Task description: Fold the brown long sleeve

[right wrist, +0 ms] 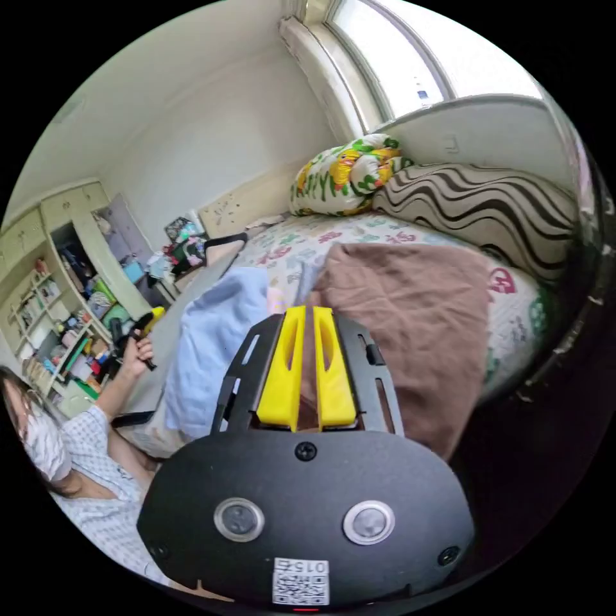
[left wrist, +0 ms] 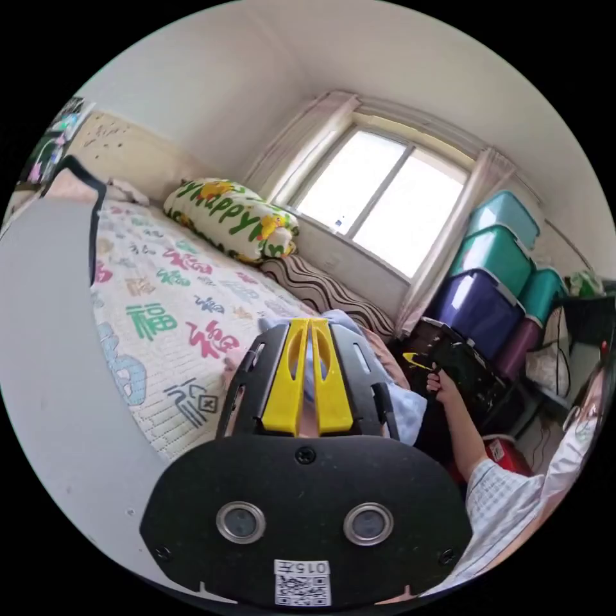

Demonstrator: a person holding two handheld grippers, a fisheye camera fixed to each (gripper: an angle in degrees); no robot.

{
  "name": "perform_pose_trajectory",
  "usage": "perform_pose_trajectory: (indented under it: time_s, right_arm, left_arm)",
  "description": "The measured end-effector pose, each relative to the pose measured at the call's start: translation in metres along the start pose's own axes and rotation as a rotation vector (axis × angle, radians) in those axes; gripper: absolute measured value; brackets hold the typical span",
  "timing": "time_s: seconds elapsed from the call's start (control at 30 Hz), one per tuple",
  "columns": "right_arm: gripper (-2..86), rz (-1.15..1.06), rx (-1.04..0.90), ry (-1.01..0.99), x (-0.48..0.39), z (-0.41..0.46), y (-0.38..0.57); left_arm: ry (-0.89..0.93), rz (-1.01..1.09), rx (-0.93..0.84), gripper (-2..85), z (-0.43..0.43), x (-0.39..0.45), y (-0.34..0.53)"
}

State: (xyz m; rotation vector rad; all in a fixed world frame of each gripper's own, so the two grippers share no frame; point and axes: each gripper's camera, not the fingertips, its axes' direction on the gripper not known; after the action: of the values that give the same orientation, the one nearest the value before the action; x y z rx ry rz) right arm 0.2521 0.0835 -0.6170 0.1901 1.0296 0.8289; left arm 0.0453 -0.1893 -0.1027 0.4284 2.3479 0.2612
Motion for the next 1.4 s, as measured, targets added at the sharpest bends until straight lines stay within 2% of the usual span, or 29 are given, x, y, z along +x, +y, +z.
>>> perform_pose_trajectory:
  time_s: [0.03, 0.1, 0.2, 0.27, 0.33, 0.43, 0.6, 0.7, 0.87, 0.97, 1.03, 1.13, 1.27, 1.4]
  right_arm:
    - [6.6, 0.029, 0.001, 0.111, 0.010, -0.009, 0.013]
    - [7.7, 0.057, 0.021, 0.210, 0.024, -0.020, 0.035]
    - [8.6, 0.109, 0.024, 0.215, 0.052, -0.030, 0.067]
    - [9.9, 0.148, -0.013, 0.197, 0.072, -0.030, 0.083]
    - [11.8, 0.204, -0.065, 0.131, 0.099, -0.027, 0.105]
    - [12.9, 0.238, -0.052, -0.052, 0.129, -0.031, 0.135]
    - [11.1, 0.261, -0.042, -0.319, 0.166, -0.030, 0.161]
    - [8.9, 0.280, 0.027, -0.470, 0.178, -0.030, 0.166]
    - [5.1, 0.218, 0.263, -0.698, 0.170, -0.055, 0.159]
    - [4.6, 0.147, 0.371, -0.712, 0.144, -0.079, 0.139]
    - [4.3, 0.124, 0.499, -0.763, 0.125, -0.103, 0.121]
    - [4.0, 0.012, 0.590, -0.812, 0.078, -0.137, 0.089]
    - [4.2, -0.210, 0.670, -0.862, -0.016, -0.192, 0.053]
    - [4.3, -0.456, 0.770, -0.846, -0.146, -0.257, 0.043]
  left_arm:
    - [0.041, 0.057, -0.056, 1.0, 0.018, 0.028, -0.005]
    - [0.098, 0.163, -0.165, 3.4, 0.055, 0.077, -0.010]
    - [0.192, 0.320, -0.444, 8.1, 0.138, 0.170, -0.011]
    - [0.184, 0.452, -0.540, 9.7, 0.184, 0.230, -0.002]
    - [0.126, 0.659, -0.665, 10.6, 0.243, 0.304, 0.016]
    - [0.075, 0.815, -0.822, 11.2, 0.311, 0.367, 0.041]
    - [-0.163, 1.031, -1.002, 14.1, 0.388, 0.425, 0.098]
    - [-0.271, 1.077, -1.144, 15.7, 0.417, 0.430, 0.133]
    - [-0.322, 1.119, -1.060, 10.6, 0.404, 0.437, 0.148]
    - [-0.280, 0.989, -0.865, 5.0, 0.362, 0.431, 0.113]
    - [-0.235, 0.780, -0.564, 3.0, 0.296, 0.409, 0.061]
    - [-0.127, 0.571, -0.277, 1.7, 0.199, 0.381, 0.004]
    - [-0.038, 0.503, -0.024, 1.0, 0.070, 0.369, -0.032]
    - [0.099, 0.463, 0.207, 0.8, -0.090, 0.353, -0.037]
